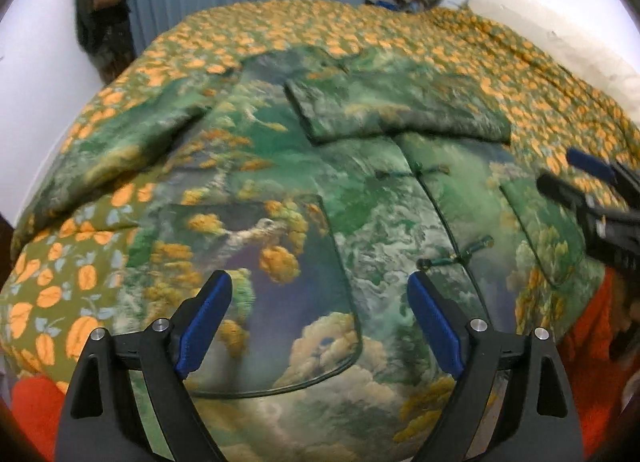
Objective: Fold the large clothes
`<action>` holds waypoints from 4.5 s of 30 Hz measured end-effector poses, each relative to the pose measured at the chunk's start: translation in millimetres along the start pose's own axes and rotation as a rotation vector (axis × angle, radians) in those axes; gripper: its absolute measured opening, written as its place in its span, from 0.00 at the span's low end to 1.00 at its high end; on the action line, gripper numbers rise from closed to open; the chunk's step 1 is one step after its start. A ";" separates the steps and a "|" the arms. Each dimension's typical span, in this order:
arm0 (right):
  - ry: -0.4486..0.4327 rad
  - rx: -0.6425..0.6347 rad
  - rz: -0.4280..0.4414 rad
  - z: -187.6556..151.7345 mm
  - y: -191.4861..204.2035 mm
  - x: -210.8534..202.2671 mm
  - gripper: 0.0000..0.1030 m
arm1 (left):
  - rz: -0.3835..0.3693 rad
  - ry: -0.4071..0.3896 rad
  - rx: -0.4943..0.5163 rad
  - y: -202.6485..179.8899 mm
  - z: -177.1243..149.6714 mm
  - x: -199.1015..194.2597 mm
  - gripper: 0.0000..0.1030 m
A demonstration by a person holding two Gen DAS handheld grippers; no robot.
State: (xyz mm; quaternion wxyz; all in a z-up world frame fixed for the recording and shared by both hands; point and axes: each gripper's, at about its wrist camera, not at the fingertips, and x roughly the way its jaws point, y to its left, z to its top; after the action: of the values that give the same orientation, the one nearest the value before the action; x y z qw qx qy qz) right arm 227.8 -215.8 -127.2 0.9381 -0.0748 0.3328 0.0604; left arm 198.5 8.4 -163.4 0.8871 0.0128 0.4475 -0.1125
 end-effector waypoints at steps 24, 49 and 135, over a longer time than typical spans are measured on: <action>-0.037 -0.138 0.000 -14.9 33.1 9.3 0.80 | 0.129 -0.054 -0.654 255.8 27.2 32.1 0.95; 0.050 -0.171 0.024 -12.3 59.0 43.3 0.80 | 0.241 -0.011 -0.994 367.6 8.3 66.4 0.07; 0.279 0.179 0.367 112.4 -10.7 286.6 0.41 | 0.011 0.076 -0.227 124.4 200.4 137.8 0.92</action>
State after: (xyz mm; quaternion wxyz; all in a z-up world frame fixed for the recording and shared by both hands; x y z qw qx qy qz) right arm 519.7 -187.8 -221.4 0.8591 0.0628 0.4713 0.1893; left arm 462.4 78.9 -162.7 0.8658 -0.0812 0.4906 -0.0555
